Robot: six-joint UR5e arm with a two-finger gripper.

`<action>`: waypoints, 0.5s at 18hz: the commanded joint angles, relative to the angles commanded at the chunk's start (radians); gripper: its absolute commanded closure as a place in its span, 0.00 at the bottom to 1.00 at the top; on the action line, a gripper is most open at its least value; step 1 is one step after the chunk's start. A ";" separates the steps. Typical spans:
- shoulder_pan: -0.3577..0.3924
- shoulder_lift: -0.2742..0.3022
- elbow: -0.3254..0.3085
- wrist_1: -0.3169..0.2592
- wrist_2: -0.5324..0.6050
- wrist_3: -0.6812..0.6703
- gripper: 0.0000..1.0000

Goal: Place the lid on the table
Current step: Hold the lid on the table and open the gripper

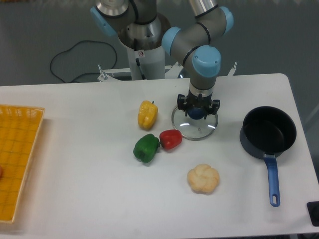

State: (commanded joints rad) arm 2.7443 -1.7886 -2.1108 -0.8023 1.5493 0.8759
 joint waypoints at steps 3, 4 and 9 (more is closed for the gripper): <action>0.000 0.000 0.000 -0.002 0.000 0.000 0.36; 0.000 0.000 0.000 -0.002 0.000 0.002 0.36; -0.003 -0.003 0.000 0.000 0.002 0.000 0.36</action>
State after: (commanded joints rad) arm 2.7412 -1.7917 -2.1108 -0.8023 1.5509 0.8759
